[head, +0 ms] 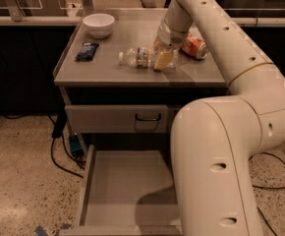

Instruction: Place water bottle into middle drawer

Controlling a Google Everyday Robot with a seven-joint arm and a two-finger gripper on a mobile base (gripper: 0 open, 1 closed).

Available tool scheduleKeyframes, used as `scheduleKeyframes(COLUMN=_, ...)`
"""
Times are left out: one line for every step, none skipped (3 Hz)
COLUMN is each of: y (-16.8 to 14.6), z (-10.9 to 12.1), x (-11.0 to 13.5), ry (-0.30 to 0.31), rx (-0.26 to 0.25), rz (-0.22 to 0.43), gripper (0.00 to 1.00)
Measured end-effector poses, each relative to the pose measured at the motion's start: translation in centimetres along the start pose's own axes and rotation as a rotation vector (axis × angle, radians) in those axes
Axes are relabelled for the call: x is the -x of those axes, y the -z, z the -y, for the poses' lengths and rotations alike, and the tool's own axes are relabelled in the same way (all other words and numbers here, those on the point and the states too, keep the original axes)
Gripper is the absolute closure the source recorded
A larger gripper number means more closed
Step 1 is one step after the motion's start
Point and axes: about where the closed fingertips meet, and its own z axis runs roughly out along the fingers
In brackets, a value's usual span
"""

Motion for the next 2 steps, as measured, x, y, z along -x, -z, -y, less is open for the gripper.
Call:
scheduleKeyframes(y=-0.39, z=0.25, x=-0.02, ry=0.003, rx=-0.008, rz=-0.001, gripper=1.00)
scheduleKeyframes(y=-0.25, z=0.17, x=-0.11, ry=0.006, rx=-0.007, rz=-0.003, gripper=1.00)
